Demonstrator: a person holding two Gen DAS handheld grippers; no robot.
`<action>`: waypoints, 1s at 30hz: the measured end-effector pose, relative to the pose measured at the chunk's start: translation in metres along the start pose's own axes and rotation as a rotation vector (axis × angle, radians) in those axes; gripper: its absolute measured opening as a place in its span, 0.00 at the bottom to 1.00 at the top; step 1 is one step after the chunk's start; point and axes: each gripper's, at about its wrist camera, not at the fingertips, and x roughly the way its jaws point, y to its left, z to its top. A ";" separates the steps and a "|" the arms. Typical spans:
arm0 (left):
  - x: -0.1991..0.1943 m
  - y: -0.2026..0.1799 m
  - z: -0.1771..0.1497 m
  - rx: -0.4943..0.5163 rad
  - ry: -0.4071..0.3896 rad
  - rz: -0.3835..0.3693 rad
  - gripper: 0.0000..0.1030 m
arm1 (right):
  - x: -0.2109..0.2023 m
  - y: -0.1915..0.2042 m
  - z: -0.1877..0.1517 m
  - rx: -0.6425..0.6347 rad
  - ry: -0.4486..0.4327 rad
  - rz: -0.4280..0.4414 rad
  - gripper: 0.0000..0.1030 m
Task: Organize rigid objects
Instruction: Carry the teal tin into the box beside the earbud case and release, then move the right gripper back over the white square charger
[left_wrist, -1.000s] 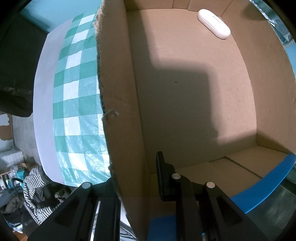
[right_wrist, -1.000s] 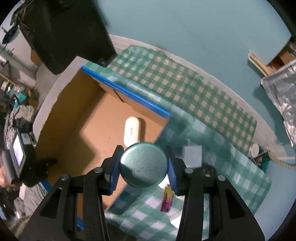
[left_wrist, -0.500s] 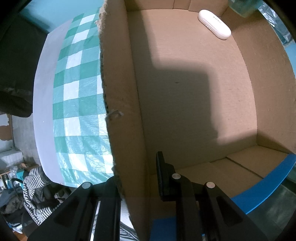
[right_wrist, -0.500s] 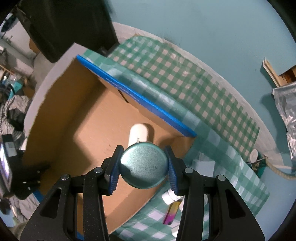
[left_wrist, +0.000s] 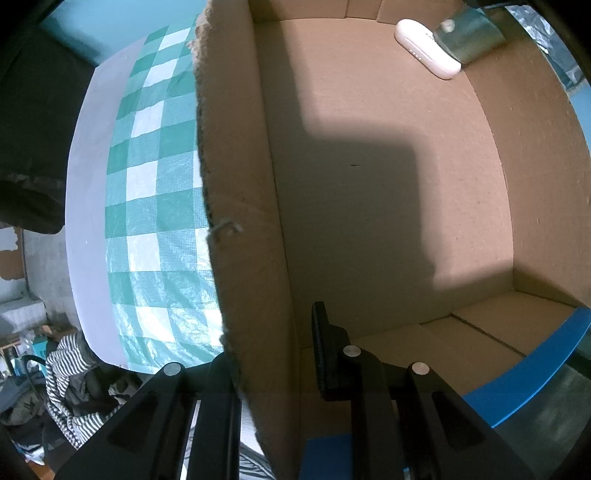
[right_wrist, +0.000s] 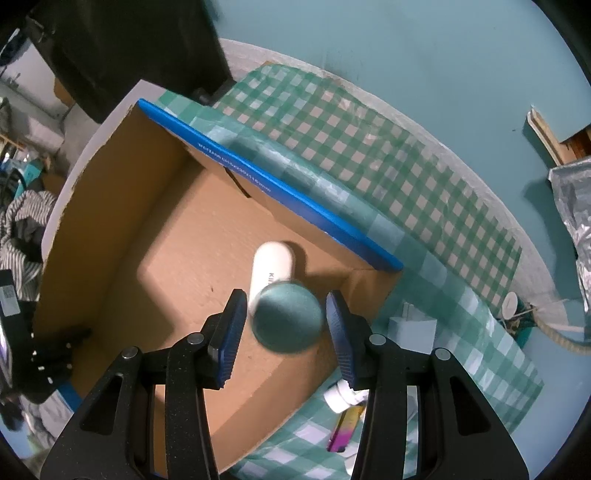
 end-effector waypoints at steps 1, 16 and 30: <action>0.000 -0.001 0.000 0.001 0.000 -0.002 0.16 | -0.001 -0.001 0.000 0.003 -0.005 0.000 0.48; 0.000 -0.005 0.002 0.008 0.002 0.007 0.16 | -0.036 -0.002 -0.007 0.013 -0.052 0.010 0.55; -0.003 -0.002 -0.001 0.011 0.000 0.004 0.16 | -0.075 -0.019 -0.039 0.043 -0.084 -0.009 0.57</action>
